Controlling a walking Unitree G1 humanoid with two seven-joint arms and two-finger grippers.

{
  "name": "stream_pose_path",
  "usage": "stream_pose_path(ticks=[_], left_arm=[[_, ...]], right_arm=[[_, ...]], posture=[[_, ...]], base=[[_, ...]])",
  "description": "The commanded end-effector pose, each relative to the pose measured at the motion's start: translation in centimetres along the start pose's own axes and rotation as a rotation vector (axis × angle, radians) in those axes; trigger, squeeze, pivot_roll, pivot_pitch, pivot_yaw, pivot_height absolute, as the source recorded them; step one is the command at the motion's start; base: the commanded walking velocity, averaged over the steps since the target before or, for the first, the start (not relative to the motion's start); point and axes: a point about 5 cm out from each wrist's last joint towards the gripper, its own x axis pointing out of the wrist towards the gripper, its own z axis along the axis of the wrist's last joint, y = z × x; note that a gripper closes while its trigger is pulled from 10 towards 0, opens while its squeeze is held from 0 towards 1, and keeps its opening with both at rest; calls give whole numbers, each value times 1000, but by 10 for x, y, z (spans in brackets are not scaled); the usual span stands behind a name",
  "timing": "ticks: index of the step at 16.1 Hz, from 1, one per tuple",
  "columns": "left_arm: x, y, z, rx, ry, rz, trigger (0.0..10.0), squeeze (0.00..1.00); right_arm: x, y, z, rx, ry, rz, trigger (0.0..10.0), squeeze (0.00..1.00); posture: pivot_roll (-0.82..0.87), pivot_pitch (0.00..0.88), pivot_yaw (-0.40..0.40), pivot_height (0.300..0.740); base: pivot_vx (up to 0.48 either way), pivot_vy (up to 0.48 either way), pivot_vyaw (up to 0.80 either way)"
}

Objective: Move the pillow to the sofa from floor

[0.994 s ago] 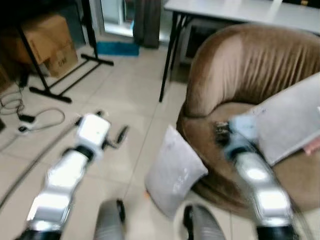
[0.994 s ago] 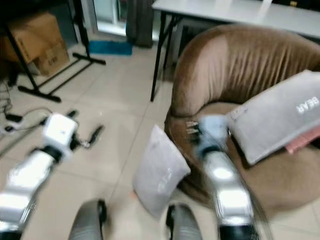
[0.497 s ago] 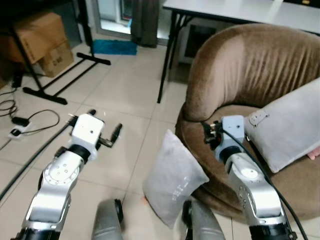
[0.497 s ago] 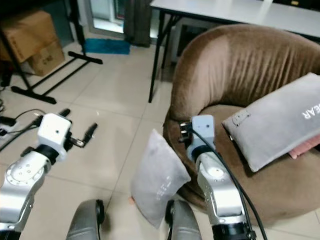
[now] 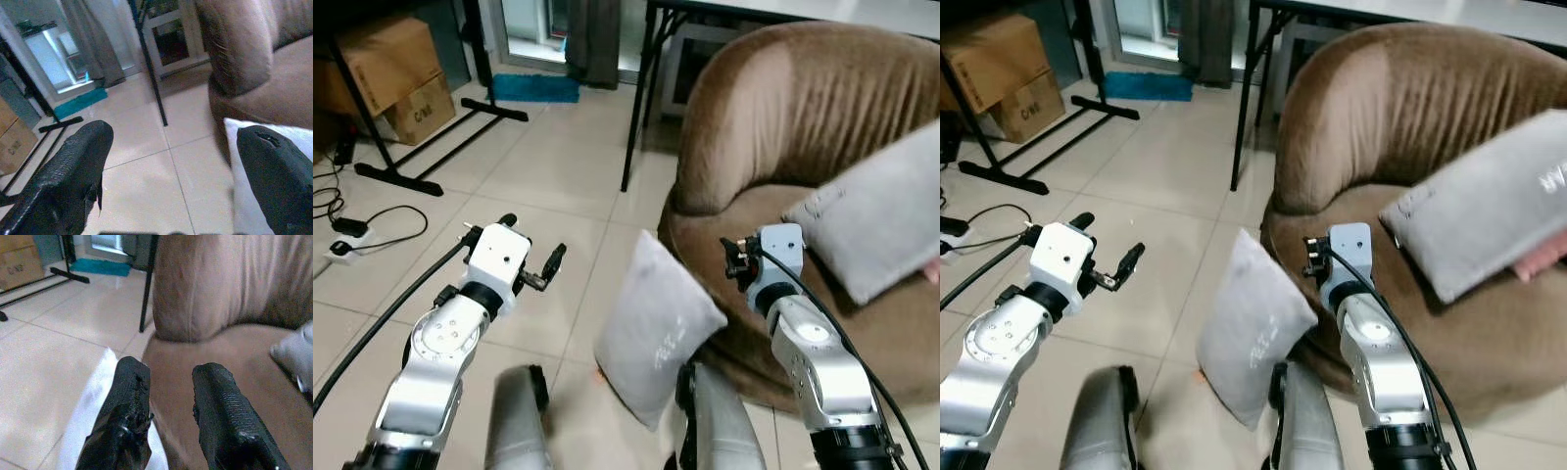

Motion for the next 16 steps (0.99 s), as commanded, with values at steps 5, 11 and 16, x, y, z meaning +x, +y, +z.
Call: stream_pose_path(ticks=[5, 11, 16], left_arm=[[0, -6, -1, 29, 14, -99, 10000, 0], [-8, -19, 7, -21, 10, -308, 10000, 0], [-19, -25, 12, -73, 24, -444, 10000, 0]], right_arm=[[20, -6, -18, -41, 64, -7, 10000, 0], [52, 4, -24, -81, 98, 75, 10000, 1000], [65, 8, -30, -128, 168, 141, 10000, 1000]], posture=[[-68, 0, -28, 427], [-26, 0, -17, 427], [-2, 0, 0, 427]], base=[[0, 0, 0], [0, 0, 0], [0, 0, 0]])
